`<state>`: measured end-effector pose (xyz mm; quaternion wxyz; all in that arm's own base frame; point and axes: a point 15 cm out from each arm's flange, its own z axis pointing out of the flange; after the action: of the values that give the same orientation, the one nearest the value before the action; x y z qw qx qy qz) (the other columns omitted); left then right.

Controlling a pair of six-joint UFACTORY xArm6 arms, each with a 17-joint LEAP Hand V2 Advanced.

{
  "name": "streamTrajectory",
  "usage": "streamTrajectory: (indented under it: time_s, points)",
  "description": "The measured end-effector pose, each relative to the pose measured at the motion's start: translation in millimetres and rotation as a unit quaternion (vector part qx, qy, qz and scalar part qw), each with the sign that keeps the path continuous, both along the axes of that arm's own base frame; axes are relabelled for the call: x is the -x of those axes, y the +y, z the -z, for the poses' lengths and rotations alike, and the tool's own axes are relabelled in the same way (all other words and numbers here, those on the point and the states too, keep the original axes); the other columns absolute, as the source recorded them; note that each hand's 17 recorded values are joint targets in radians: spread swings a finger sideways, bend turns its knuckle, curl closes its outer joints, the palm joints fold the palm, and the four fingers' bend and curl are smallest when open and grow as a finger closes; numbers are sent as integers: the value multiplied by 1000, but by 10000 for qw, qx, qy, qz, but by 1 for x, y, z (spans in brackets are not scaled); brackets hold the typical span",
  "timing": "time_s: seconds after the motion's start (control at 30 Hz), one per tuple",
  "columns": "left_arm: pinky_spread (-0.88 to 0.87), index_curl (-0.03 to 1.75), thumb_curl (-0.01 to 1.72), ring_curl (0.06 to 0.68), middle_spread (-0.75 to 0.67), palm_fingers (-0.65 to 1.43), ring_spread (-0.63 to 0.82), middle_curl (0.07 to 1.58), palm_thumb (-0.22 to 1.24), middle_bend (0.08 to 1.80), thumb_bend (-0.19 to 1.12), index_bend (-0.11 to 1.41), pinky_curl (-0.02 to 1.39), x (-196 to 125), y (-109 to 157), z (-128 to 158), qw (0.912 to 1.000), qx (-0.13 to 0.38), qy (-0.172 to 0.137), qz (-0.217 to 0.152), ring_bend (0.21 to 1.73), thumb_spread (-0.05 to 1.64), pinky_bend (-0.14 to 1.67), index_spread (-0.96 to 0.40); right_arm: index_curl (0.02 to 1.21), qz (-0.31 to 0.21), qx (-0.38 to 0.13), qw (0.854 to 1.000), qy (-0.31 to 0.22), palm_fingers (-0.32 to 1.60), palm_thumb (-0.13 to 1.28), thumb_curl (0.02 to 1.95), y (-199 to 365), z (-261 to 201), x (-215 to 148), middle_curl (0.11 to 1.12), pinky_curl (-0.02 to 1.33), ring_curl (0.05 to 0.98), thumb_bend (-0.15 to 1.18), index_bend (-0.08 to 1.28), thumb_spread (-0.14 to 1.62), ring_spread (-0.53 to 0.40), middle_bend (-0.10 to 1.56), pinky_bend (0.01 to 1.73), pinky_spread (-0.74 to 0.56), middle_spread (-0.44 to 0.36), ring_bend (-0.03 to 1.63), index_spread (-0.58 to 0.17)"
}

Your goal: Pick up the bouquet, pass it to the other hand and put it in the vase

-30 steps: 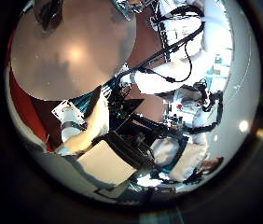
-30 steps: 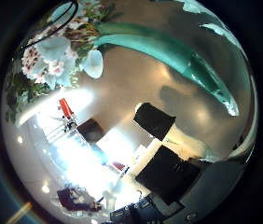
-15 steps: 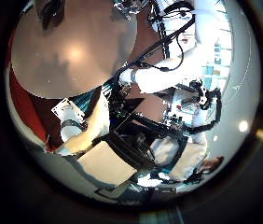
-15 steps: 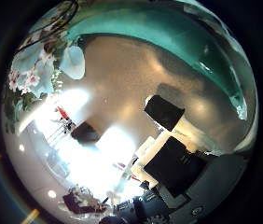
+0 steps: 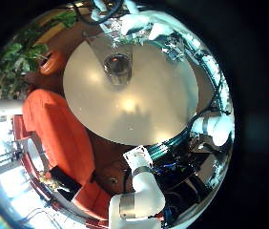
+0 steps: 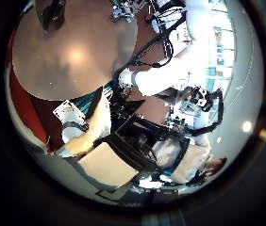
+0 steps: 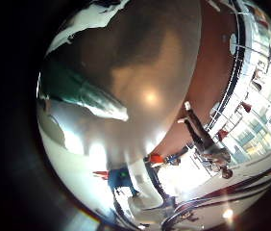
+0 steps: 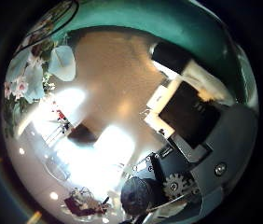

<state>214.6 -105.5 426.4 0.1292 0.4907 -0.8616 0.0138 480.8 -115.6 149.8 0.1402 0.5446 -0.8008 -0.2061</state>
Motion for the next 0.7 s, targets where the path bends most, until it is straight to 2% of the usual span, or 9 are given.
streamTrajectory:
  time_s: [0.03,0.1,0.3,0.5,0.7]
  points:
    - [496,395,365,198,340,184,526,340,470,192,-22,189,255,0,0,0,10000,-1,0,0,420,1109,183,28,476,117,-155,9998,-45,1347,829,484,4,0,-2,597,238,406,-10,442,982,-282,784,1070,-445,-230,1134,-393]
    - [496,397,365,198,340,185,526,340,470,192,-22,190,254,0,-1,0,10000,5,2,4,419,1109,182,28,546,109,-131,9998,-93,1372,864,499,3,-5,-3,634,274,431,-6,585,970,-271,859,1129,-428,-235,1170,-408]
    - [496,398,368,199,339,185,526,340,473,192,-22,190,254,4,0,-2,10000,5,23,18,418,1104,182,28,739,75,-37,9996,-283,1242,1036,578,1,-26,-7,758,396,515,54,900,970,-244,1102,1361,-316,-224,1303,-394]
    - [496,399,370,200,339,185,526,339,473,192,-22,189,254,5,0,-4,10000,19,-3,0,418,1102,182,28,849,75,-37,9996,-283,1141,1124,666,1,-26,-7,823,477,585,88,1031,973,-229,1229,1464,-246,-201,1392,-350]
    - [496,400,371,201,339,185,526,339,473,192,-22,189,254,6,-1,-4,10000,32,-1,19,417,1101,182,28,903,75,-37,9996,-283,1113,1140,742,1,-26,-7,842,525,626,86,1077,968,-214,1284,1483,-205,-177,1431,-316]
